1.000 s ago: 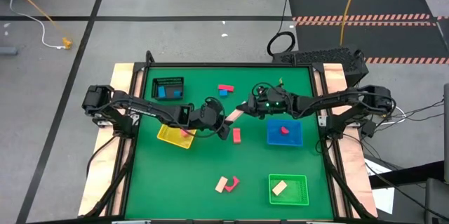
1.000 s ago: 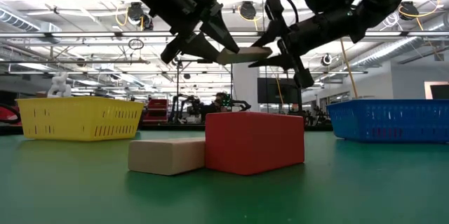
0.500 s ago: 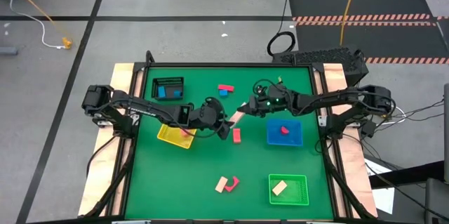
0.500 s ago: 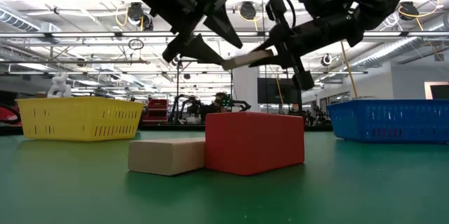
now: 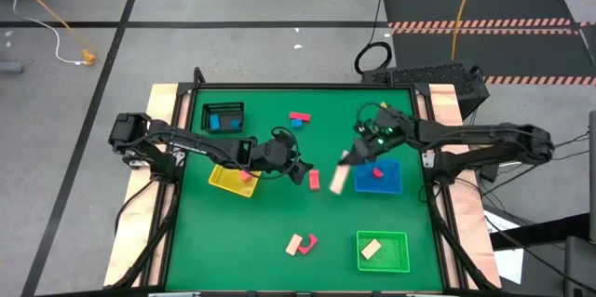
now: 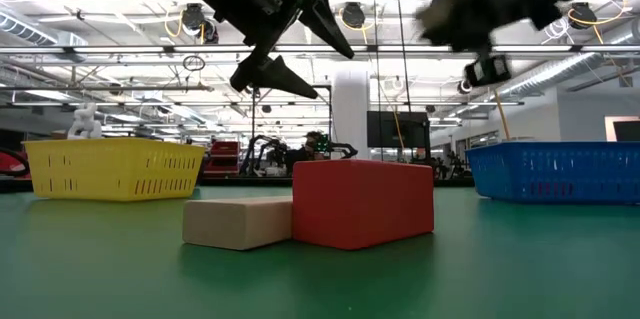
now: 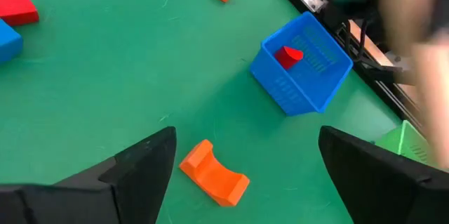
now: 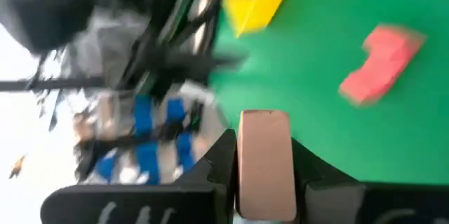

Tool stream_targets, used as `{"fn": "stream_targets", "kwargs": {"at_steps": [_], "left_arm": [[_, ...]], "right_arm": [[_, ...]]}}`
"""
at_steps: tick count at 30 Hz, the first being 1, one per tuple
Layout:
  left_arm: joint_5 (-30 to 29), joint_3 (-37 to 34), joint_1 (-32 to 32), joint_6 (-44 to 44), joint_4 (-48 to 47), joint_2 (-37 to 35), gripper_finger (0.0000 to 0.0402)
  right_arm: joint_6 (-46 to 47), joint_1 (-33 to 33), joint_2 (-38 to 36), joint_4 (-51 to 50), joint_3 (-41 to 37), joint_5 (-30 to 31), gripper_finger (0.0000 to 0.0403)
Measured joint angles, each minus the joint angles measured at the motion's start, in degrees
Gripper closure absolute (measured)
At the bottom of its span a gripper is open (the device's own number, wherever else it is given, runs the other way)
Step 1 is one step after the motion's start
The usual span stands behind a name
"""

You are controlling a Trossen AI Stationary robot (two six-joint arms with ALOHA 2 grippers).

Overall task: Sort & place blocks by color
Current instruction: Put the top beige rectangular block into the green basket, then put the pink square block into the yellow basket

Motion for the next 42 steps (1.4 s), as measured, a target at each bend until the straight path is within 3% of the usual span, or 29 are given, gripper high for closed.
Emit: {"fn": "stream_targets", "kwargs": {"at_steps": [8,13,20,28,37,42], "left_arm": [[0.02,0.0,0.22,-0.2,-0.39,0.0,0.0051],[0.0,0.0,0.74,-0.17,-0.44,0.0,0.0051],[0.01,0.0,1.53,0.17,-1.58,0.0,0.005],[0.0,0.0,1.92,0.17,-5.21,0.0,0.005],[0.0,-0.02,1.89,0.15,-6.09,0.01,0.005],[-0.02,-0.02,1.89,0.13,-6.08,0.02,0.005]], "right_arm": [[7.03,17.43,-8.61,-16.67,0.05,1.25,0.0361],[11.79,28.62,-7.37,-24.39,0.03,5.66,0.0361],[17.59,39.48,-2.58,-22.81,0.01,10.22,0.0361],[9.39,43.7,2.96,-23.08,0.01,11.73,0.0359],[7.82,43.91,3.13,-22.41,0.01,11.21,0.024],[7.81,43.86,1.65,-19.71,0.01,11.12,0.0195]]}}
